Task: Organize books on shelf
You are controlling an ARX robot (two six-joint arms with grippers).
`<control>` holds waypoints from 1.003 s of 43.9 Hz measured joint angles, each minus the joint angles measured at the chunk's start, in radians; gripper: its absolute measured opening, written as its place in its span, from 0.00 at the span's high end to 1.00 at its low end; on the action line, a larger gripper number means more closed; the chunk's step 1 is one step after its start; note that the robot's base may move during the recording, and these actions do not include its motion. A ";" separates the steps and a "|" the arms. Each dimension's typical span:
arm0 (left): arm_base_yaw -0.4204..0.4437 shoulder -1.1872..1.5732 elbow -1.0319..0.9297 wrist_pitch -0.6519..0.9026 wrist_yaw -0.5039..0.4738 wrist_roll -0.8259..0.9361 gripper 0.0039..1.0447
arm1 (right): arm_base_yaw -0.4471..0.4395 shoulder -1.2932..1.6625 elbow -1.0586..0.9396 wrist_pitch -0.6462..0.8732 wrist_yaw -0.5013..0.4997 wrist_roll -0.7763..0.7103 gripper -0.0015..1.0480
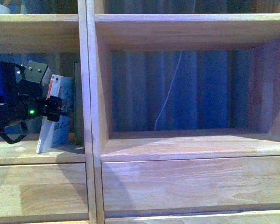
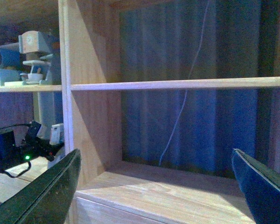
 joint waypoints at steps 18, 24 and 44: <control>0.035 -0.148 -0.207 0.010 0.001 -0.148 0.07 | 0.000 0.000 0.000 0.000 -0.002 0.000 0.07; 0.044 -0.262 -0.336 0.051 0.060 -0.214 0.07 | 0.000 0.000 0.000 0.000 -0.002 0.000 0.07; 0.031 -0.910 -0.829 -0.074 0.040 -0.259 0.07 | 0.000 0.000 0.000 0.000 -0.002 0.000 0.07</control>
